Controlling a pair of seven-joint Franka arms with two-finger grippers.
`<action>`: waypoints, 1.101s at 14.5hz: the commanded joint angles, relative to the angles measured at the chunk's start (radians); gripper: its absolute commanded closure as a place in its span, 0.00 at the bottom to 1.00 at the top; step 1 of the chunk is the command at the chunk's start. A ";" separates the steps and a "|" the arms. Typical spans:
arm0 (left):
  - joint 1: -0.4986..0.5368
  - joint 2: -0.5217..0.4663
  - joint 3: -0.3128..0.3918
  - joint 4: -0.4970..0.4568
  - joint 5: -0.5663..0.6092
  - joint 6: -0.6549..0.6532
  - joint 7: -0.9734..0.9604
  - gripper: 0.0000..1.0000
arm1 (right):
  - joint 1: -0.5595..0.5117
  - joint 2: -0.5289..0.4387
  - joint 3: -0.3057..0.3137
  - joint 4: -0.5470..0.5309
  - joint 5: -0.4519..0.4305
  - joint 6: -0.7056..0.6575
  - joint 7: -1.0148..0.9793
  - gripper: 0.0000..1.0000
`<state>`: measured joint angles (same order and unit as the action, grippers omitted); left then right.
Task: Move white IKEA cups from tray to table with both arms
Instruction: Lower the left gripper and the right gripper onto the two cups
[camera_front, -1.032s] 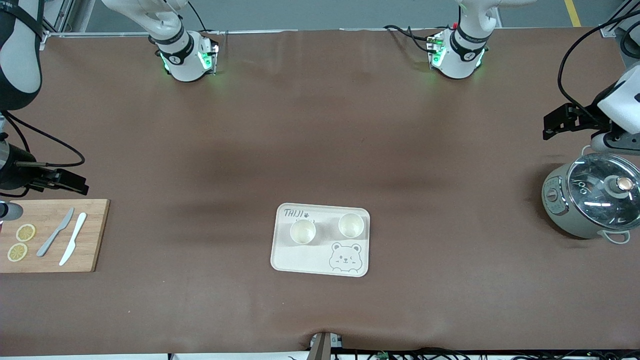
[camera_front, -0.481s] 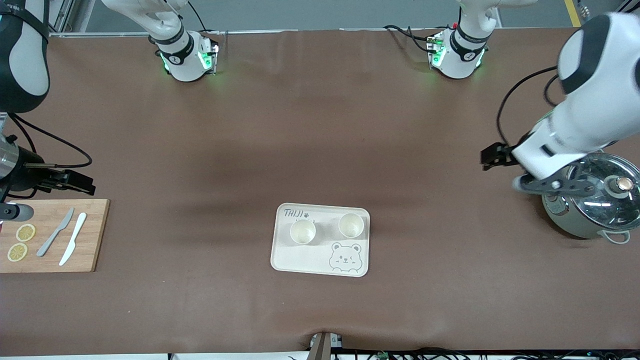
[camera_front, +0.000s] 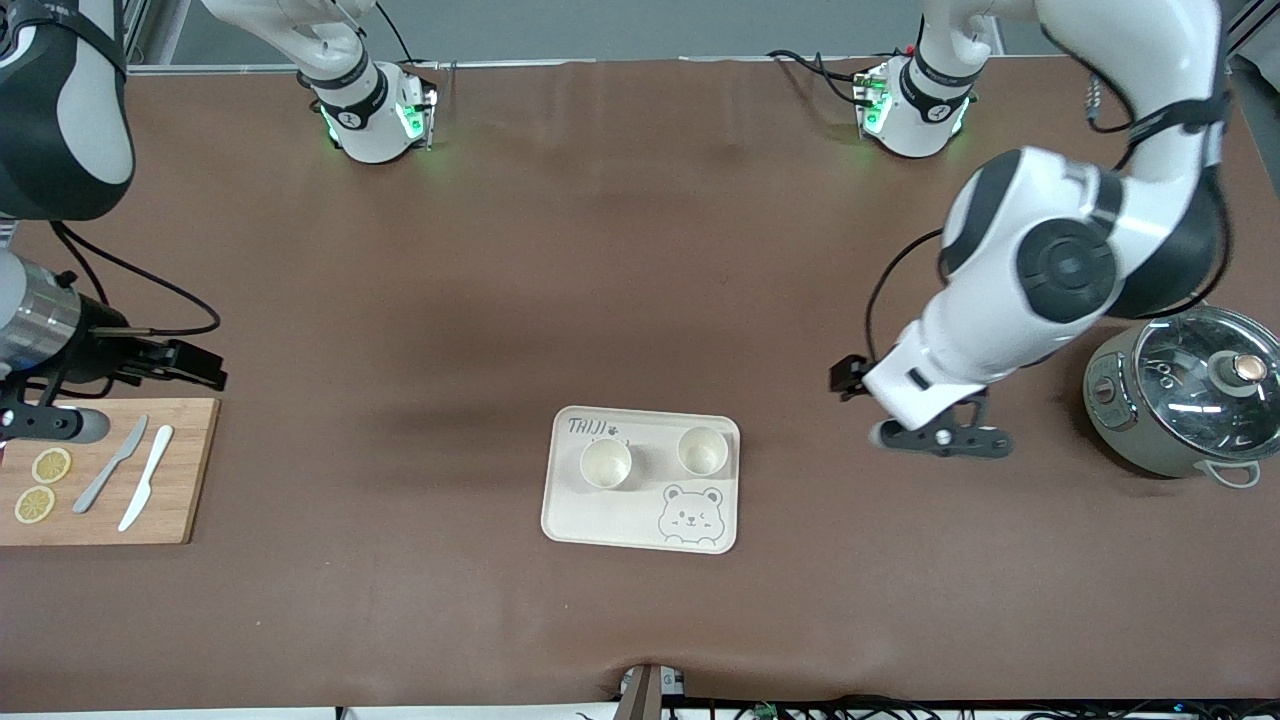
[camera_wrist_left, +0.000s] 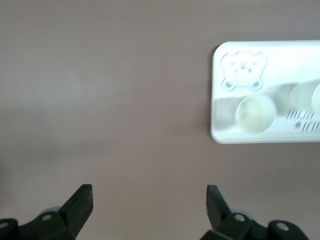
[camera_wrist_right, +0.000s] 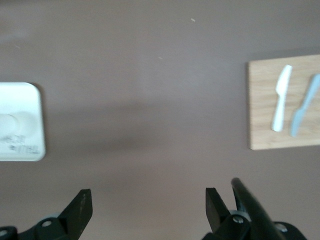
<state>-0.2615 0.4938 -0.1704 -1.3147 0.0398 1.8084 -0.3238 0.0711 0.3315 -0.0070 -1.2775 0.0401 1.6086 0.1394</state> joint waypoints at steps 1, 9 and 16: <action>-0.042 0.098 0.005 0.045 0.025 0.093 -0.049 0.00 | 0.048 0.024 -0.002 0.004 0.030 0.040 0.075 0.00; -0.191 0.272 0.067 0.045 0.026 0.350 -0.118 0.00 | 0.223 0.158 -0.002 0.006 0.052 0.236 0.468 0.00; -0.297 0.341 0.150 0.045 0.026 0.486 -0.159 0.00 | 0.344 0.328 -0.002 0.009 0.043 0.451 0.641 0.00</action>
<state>-0.5453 0.8045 -0.0347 -1.3040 0.0408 2.2719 -0.4640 0.3894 0.6154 -0.0008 -1.2831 0.0789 2.0110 0.7368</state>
